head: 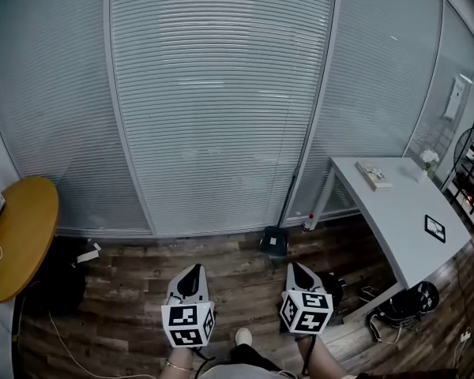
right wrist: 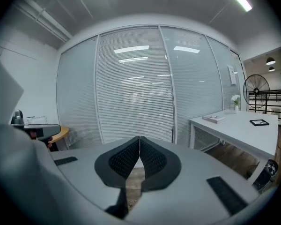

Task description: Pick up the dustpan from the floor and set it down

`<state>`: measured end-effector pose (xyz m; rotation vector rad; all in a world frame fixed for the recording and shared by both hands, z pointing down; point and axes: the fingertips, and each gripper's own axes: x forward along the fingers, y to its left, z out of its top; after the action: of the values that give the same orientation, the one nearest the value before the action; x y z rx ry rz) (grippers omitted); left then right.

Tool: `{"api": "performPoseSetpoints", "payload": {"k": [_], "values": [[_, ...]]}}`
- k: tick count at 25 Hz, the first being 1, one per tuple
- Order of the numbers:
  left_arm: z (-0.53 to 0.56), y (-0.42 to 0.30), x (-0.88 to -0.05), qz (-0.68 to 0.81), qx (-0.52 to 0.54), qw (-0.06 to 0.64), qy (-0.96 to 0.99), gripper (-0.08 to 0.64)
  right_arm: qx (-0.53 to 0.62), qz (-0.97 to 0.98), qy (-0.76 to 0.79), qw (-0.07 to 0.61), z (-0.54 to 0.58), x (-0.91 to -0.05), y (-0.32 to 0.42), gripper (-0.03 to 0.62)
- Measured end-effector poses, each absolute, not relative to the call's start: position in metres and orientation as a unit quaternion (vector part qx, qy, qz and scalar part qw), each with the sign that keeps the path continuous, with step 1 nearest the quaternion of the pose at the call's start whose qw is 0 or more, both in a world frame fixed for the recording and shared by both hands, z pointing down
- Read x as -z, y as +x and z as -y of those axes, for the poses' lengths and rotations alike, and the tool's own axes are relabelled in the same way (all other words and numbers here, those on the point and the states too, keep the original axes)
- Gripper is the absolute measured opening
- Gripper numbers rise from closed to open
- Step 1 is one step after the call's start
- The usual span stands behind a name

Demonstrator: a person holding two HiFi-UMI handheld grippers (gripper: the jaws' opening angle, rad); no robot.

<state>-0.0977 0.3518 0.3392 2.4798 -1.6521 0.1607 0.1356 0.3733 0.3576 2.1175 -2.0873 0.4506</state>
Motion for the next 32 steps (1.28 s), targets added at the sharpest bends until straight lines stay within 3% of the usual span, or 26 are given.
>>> {"api": "performPoseSetpoints", "payload": {"k": [20, 32], "values": [[-0.191, -0.024, -0.338, 0.543, -0.096, 0.055, 0.833, 0.017, -0.189, 0.694, 0.694, 0.026, -0.200, -0.373, 0.204, 0.032], [-0.131, -0.003, -0.361, 0.554, -0.098, 0.080, 0.823, 0.017, -0.211, 0.700, 0.681, 0.043, -0.140, -0.399, 0.229, 0.032]]}}
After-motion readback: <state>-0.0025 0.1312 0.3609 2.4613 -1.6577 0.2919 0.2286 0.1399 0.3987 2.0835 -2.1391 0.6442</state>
